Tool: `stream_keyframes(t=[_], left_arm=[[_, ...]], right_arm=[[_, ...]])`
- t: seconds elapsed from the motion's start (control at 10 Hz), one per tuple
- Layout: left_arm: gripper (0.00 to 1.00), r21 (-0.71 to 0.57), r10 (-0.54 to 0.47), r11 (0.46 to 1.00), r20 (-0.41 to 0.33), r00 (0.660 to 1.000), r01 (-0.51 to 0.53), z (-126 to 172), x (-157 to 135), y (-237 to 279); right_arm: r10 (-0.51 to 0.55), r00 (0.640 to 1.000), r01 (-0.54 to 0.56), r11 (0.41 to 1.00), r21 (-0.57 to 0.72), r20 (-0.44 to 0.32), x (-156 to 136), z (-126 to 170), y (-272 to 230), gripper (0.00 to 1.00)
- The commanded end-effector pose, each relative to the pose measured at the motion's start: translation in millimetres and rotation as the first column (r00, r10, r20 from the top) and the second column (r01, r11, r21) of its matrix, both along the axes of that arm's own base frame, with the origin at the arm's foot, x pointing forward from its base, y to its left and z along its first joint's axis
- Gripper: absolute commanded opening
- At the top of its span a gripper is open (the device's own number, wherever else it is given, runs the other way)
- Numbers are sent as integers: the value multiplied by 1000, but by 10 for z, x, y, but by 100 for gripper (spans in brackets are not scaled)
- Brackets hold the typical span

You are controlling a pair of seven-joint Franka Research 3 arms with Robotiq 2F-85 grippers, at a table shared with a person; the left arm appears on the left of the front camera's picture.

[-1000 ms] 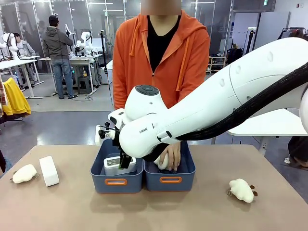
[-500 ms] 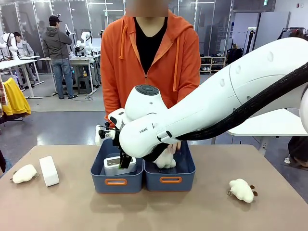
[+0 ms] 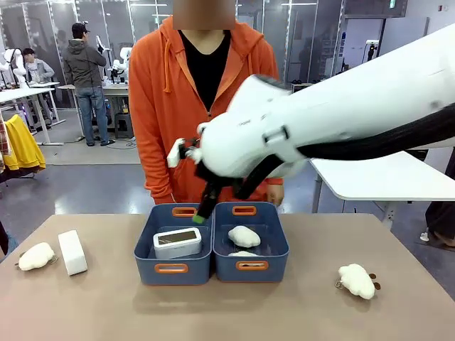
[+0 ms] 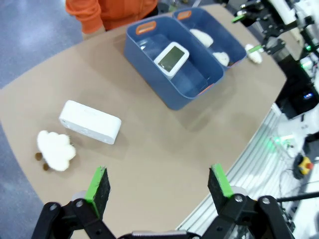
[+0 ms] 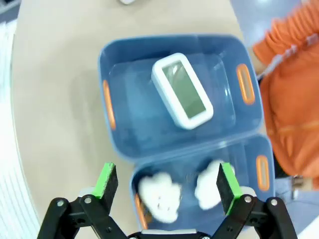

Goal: Sort the digital clocks into the basket.
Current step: Pick up the Digital clock from the table and place it into the empty Plastic storage basket.

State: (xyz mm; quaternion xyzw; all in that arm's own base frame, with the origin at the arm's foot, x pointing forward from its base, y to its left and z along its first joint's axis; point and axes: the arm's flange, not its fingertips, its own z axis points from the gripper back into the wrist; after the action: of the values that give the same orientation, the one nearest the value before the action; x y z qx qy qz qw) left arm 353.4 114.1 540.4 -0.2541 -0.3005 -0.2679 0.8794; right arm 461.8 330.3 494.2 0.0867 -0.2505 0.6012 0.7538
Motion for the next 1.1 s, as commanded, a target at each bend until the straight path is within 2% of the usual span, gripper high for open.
stream_keyframes(t=[0.0, 0.1, 0.2, 0.3, 0.4, 0.6, 0.7, 0.9, 1.0], left_arm=[[100, -14, -19, 1000, 12, 1000, 19, -4, 0, 9], [100, -14, -19, 1000, 12, 1000, 19, -4, 0, 9], [100, -14, -19, 1000, 12, 1000, 19, -4, 0, 9], [100, -14, -19, 1000, 12, 1000, 19, -4, 0, 9], [100, -14, -19, 1000, 12, 1000, 19, -4, 0, 9], [100, -14, -19, 1000, 12, 1000, 19, -4, 0, 9], [100, -14, -19, 1000, 12, 1000, 19, -4, 0, 9], [100, -14, -19, 1000, 12, 1000, 19, -4, 0, 9], [100, -14, -19, 1000, 12, 1000, 19, -4, 0, 9]], right_arm=[[-162, 976, 178, 979, 96, -148, -274, -5, -883, 100], [-205, 939, 261, 947, 186, -276, -339, 13, -1274, 100], [-266, 903, 353, 907, 231, -338, -411, 52, -1695, 100], [-284, 865, 427, 850, 309, -414, -541, 45, -2103, 100], [-288, 844, 466, 810, 355, -452, -677, 2, -2448, 100], [-395, 800, 575, 721, 387, -451, -930, -37, -3176, 100], [-451, 781, 610, 697, 376, -432, -1055, -12, -3371, 100], [-517, 783, 621, 688, 377, -347, -1079, 69, -3423, 100], [-558, 791, 612, 708, 354, -251, -1042, 88, -3395, 100]])
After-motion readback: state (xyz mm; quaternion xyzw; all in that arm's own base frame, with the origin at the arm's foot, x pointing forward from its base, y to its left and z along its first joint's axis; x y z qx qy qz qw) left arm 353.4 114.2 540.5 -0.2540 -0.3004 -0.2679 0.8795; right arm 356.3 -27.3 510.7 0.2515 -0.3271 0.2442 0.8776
